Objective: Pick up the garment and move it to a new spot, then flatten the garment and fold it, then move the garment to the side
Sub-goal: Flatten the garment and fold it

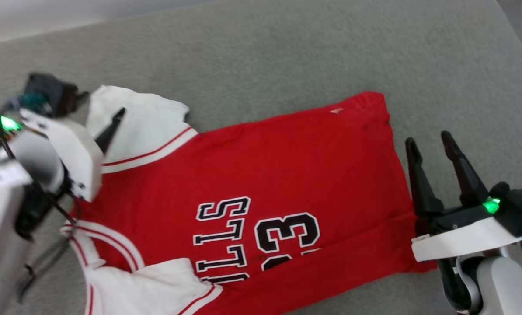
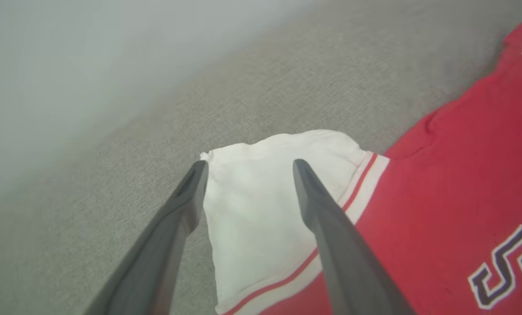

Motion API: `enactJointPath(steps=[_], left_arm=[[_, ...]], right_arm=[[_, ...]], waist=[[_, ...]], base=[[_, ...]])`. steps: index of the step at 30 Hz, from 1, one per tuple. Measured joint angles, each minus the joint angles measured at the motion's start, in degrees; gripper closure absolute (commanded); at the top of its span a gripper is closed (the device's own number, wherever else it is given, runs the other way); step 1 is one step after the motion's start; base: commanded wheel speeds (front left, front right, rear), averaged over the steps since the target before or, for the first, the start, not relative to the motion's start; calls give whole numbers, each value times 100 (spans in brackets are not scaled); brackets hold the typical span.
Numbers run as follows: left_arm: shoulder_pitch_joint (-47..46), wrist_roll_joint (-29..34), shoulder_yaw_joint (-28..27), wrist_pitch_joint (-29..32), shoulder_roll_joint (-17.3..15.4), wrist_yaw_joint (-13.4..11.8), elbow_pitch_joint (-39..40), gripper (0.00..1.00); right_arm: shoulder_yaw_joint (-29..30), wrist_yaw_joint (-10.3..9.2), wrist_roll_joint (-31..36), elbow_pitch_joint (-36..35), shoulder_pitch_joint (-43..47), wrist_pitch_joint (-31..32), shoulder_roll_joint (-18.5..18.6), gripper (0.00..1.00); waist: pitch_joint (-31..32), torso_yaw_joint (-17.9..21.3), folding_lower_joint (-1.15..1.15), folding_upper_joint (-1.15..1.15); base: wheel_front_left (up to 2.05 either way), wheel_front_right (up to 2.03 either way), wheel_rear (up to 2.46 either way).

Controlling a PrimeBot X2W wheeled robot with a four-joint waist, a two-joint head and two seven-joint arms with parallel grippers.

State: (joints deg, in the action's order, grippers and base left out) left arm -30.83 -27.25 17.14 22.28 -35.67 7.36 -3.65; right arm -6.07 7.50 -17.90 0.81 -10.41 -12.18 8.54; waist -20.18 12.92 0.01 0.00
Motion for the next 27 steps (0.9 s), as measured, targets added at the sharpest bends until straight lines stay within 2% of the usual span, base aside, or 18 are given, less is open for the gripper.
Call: enactJointPath(steps=[6,9,15,17,21,22,23,24,25,27], left_arm=[[-1073,-683,210,1904,-702,4,-482,0],[-1471,-818,190,2607,-891,-4,-731,0],[-1881,-751,312,3351,-1043,-105,-995,0],[-1978,-712,316,3482,-1085,-187,-1057,0],[-2044,-420,503,3570,-1283,-180,-1078,0],[-2041,-461,511,3637,-1291,-179,-1101,7],[-2039,-547,499,3702,-1277,-182,-1117,53],[-2030,-625,481,3758,-1262,-190,-1121,89],[-2010,-677,478,3793,-1250,-190,-1111,100],[-1973,-758,474,3805,-1203,-187,-1076,100]], right_arm=[[-260,0,-68,248,-182,-142,-140,0],[-388,0,-111,368,-266,-194,-196,0],[-503,0,-171,627,-408,-250,-269,0],[-503,0,-172,700,-457,-260,-307,0],[-561,0,-174,788,-521,-275,-358,0],[-568,0,-174,810,-539,-276,-367,0],[-569,0,-174,816,-548,-276,-372,0],[-561,0,-174,817,-552,-276,-375,0],[-553,0,-174,817,-555,-276,-375,0],[-537,0,-171,814,-561,-277,-374,0]], waist=[[-441,415,0,0],[-638,604,0,0],[-995,864,0,0],[-1075,923,0,0],[-1157,992,0,0],[-1158,997,-1,0],[-1156,995,-1,0],[-1150,989,-1,0],[-1143,980,-1,0],[-1129,957,-1,0]], base=[[0,0,0],[0,0,0],[0,0,0],[0,0,0],[0,0,0],[0,0,0],[0,0,0],[0,0,0],[0,0,0],[0,0,0]])
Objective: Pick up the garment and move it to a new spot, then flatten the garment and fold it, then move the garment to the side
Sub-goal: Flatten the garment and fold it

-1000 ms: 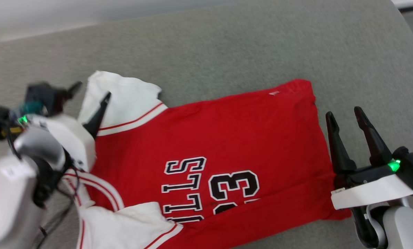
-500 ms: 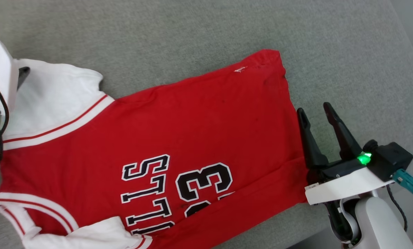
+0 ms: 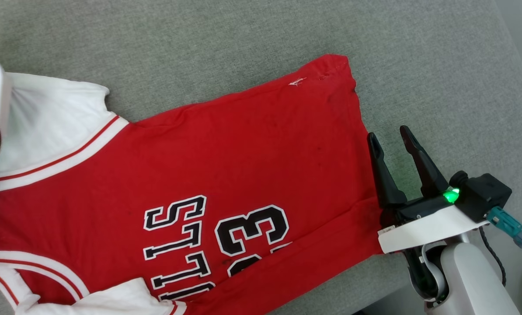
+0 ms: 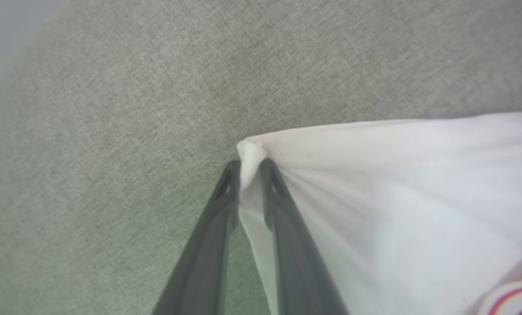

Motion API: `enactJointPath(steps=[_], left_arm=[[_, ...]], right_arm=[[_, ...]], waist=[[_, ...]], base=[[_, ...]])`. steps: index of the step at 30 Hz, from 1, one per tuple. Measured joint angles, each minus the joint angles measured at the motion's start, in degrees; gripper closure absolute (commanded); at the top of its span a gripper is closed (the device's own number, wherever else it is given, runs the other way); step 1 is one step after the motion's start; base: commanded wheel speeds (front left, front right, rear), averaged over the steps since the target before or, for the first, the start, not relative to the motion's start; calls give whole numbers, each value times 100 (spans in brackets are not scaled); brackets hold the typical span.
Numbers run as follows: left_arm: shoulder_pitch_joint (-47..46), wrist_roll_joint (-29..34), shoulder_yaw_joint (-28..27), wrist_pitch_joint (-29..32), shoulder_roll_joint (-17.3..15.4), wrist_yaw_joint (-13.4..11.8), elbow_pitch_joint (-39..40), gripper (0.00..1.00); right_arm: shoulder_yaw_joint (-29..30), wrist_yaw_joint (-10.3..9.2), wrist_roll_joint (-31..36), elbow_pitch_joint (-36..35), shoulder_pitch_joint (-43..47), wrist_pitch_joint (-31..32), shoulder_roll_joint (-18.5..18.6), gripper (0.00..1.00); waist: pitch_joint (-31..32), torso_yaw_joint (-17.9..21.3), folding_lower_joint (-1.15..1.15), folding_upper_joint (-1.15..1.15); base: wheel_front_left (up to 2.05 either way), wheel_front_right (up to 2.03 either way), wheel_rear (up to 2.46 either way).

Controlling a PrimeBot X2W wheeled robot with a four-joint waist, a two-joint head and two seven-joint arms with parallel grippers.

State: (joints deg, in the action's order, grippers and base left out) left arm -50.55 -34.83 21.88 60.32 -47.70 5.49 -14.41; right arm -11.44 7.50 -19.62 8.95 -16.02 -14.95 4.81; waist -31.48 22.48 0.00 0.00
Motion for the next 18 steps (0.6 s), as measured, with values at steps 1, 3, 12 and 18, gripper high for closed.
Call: enactJointPath(steps=[1,3,12,18], left_arm=[[29,-36,-15,-60,41,-3,4,100],[101,-79,-59,-255,142,-49,-3,100],[283,-225,120,-1785,748,116,336,100],[676,-400,288,-2352,788,166,927,100]], right_arm=[[0,0,2,-1,-5,0,3,0],[-1,0,25,-2,-19,0,16,0],[405,0,266,24,128,470,548,0],[572,0,303,-129,101,1790,1009,0]], waist=[[11,-13,0,0],[51,-44,0,0],[741,-546,0,0],[1103,-946,0,0]], base=[[0,0,0],[0,0,0],[0,0,0],[0,0,0]])
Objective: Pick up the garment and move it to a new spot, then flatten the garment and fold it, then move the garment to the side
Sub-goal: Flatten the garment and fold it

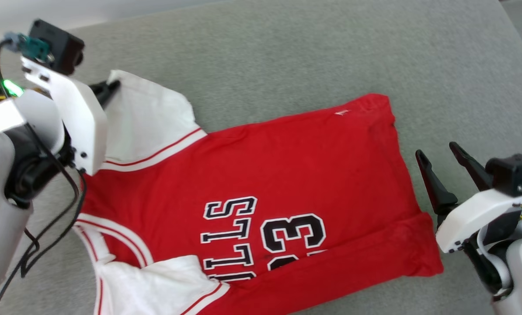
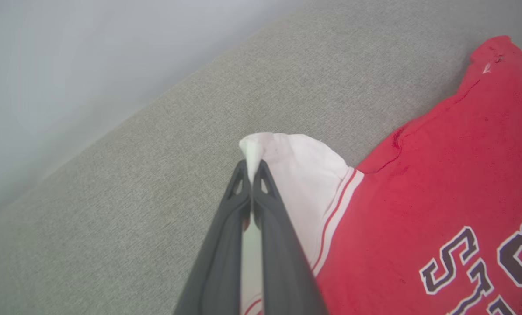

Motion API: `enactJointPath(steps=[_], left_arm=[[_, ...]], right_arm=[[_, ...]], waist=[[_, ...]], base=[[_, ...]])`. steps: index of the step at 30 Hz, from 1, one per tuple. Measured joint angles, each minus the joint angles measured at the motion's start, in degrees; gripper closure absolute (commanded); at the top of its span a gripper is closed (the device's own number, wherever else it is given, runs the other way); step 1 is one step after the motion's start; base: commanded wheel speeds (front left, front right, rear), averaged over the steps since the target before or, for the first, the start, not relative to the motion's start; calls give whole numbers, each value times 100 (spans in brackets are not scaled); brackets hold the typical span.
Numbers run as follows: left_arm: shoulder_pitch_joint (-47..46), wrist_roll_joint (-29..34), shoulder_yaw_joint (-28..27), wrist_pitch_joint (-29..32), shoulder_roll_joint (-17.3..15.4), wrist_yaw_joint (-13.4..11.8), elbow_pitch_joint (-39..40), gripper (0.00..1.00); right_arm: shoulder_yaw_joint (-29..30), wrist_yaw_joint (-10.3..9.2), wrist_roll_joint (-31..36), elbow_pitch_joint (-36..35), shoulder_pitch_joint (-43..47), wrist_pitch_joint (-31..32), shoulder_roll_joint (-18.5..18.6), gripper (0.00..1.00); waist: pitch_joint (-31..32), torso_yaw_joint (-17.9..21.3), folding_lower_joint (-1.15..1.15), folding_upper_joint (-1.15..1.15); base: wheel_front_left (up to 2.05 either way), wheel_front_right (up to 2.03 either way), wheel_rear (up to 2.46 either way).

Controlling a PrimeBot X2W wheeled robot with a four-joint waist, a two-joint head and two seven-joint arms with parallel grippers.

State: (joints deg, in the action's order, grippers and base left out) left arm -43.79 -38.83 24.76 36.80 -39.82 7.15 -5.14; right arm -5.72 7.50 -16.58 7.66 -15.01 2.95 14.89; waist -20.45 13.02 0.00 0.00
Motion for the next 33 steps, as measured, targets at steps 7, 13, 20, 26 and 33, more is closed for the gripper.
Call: enactJointPath(steps=[7,13,20,26,33], left_arm=[[383,-136,53,-335,-144,16,995,100],[747,-226,35,-497,-111,-122,1909,100],[1110,-112,178,-639,-80,-236,2610,100],[1159,-10,267,-833,52,-263,2788,100],[1159,44,382,-961,142,-227,2798,100]], right_arm=[[-263,0,-438,-283,-446,1900,983,0],[-287,1,-970,-156,-1050,3239,1334,0],[-441,0,-1037,508,-1828,4134,1692,0],[-716,1,-934,929,-2157,4296,1798,0],[-1128,-2,-871,1172,-2327,4347,1968,0]], waist=[[210,-501,0,0],[130,-874,0,0],[-176,-1337,0,0],[-411,-1654,0,0],[-597,-1932,0,0]], base=[[0,0,0],[0,0,0],[0,0,0],[0,0,0],[0,0,0]])
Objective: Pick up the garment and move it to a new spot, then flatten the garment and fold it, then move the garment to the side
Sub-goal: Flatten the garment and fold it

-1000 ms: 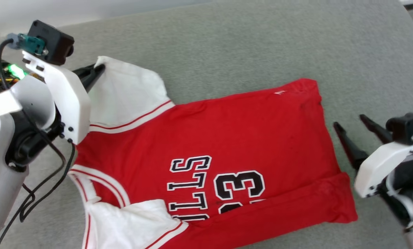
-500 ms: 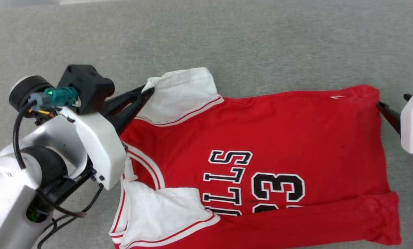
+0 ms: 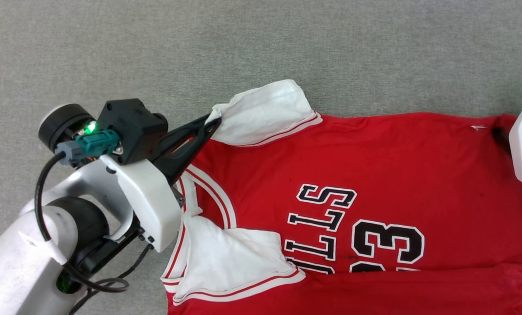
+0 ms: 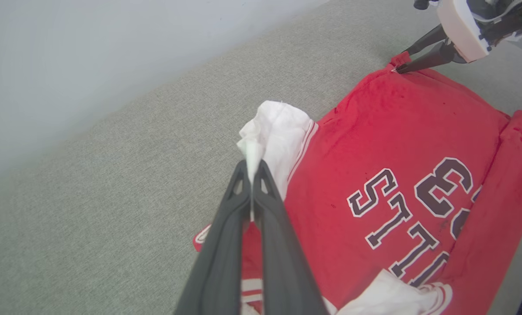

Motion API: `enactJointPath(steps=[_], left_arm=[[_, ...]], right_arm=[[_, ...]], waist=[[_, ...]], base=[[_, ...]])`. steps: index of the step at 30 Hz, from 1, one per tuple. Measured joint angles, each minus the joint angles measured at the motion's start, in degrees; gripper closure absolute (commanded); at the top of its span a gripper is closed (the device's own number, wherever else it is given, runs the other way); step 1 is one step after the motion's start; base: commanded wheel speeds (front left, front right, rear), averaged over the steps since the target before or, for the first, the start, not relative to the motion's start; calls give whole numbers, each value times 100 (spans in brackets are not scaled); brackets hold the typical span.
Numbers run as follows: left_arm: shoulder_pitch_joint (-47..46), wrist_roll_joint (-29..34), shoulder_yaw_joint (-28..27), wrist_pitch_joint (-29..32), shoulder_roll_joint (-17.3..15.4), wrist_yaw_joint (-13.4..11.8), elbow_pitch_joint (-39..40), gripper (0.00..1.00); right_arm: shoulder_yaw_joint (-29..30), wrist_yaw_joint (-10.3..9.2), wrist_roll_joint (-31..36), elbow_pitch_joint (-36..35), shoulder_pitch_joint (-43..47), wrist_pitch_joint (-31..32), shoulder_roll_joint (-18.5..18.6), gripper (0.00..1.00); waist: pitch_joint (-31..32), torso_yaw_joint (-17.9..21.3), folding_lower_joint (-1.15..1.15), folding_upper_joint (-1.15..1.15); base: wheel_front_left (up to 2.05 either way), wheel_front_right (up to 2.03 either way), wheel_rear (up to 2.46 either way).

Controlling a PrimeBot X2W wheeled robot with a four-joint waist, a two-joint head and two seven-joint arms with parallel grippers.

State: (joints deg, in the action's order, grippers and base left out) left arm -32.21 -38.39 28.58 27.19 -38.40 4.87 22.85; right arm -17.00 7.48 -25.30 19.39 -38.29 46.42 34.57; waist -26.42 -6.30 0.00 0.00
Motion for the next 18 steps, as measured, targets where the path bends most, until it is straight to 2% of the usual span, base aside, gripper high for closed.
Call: enactJointPath(steps=[1,2,3,4,13,18], left_arm=[[0,-1,15,-16,21,7,-14,100],[0,-3,29,-34,40,15,-35,100],[1,-5,37,-69,47,16,-64,100],[1,-11,37,-88,49,18,-102,100],[208,-20,-12,-392,42,4,-487,100],[458,-79,-110,-602,38,-96,-694,100]], right_arm=[[-57,0,-21,23,-8,2,25,0],[-122,-10,-42,42,-14,9,58,25],[-188,-11,-53,47,-20,32,93,71],[-244,-15,-80,53,-29,47,120,100],[-390,2,-205,311,-13,-220,24,100],[-311,2,-254,408,77,-461,3,100]], waist=[[-12,-27,0,0],[-17,-50,0,0],[-17,-68,-1,0],[-10,-81,-1,0],[297,-7,0,0],[608,109,0,0]], base=[[0,0,0],[0,0,0],[0,0,0],[0,0,0],[0,0,0],[0,0,0]])
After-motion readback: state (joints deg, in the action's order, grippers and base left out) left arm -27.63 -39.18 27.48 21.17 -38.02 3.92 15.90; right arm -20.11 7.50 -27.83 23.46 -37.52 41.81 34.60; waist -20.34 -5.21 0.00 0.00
